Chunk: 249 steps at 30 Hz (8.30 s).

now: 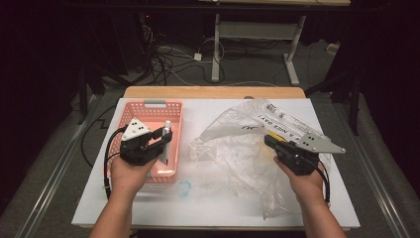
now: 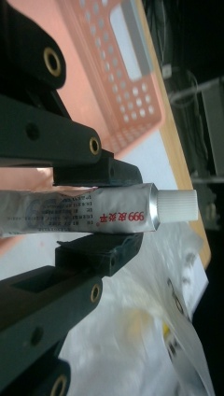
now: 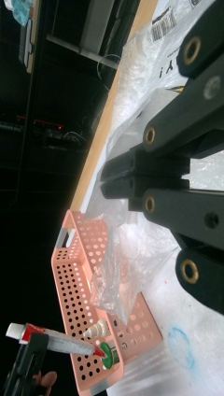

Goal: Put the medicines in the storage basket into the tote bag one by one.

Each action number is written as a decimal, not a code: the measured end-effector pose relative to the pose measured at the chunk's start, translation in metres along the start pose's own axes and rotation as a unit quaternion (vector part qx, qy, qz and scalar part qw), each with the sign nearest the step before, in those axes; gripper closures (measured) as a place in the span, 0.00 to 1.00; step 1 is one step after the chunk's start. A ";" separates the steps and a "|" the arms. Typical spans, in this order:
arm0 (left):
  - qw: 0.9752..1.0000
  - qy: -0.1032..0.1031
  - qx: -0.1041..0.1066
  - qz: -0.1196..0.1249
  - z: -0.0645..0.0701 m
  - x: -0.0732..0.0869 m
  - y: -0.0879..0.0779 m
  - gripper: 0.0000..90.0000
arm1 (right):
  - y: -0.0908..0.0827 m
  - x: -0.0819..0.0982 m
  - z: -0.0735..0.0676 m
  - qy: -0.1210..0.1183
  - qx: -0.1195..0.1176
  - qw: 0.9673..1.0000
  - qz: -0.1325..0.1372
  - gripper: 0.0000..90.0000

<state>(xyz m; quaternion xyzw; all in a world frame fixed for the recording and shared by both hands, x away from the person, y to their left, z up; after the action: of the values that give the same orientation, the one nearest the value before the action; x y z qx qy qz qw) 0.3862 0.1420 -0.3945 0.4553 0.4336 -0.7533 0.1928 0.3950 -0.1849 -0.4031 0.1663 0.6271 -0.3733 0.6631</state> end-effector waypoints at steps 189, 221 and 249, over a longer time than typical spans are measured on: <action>0.982 0.073 0.158 -0.070 0.141 0.077 0.099 0.00 | 0.000 -0.006 -0.002 -0.001 -0.012 1.000 0.010 1.00; 0.990 0.067 0.109 -0.055 0.089 0.074 0.051 0.00 | -0.008 0.013 -0.003 0.001 -0.002 1.000 -0.018 1.00; 0.999 0.026 0.012 -0.015 0.012 0.062 -0.007 0.00 | -0.009 0.006 -0.007 -0.006 -0.008 1.000 -0.007 1.00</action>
<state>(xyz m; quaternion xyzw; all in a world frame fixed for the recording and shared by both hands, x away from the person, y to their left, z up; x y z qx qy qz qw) 0.3431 0.1427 -0.4417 0.4706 0.4366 -0.7489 0.1645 0.3832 -0.1882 -0.4075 0.1546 0.6271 -0.3741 0.6655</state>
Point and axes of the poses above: each handheld gripper's, and its own axes: y roughly forward along the jaws, x roughly out of its underside, z roughly to its right, the point moved 8 cm from there along y, roughly forward along the jaws, and after that the axes turned 8 degrees about -y, right-handed, at the moved point
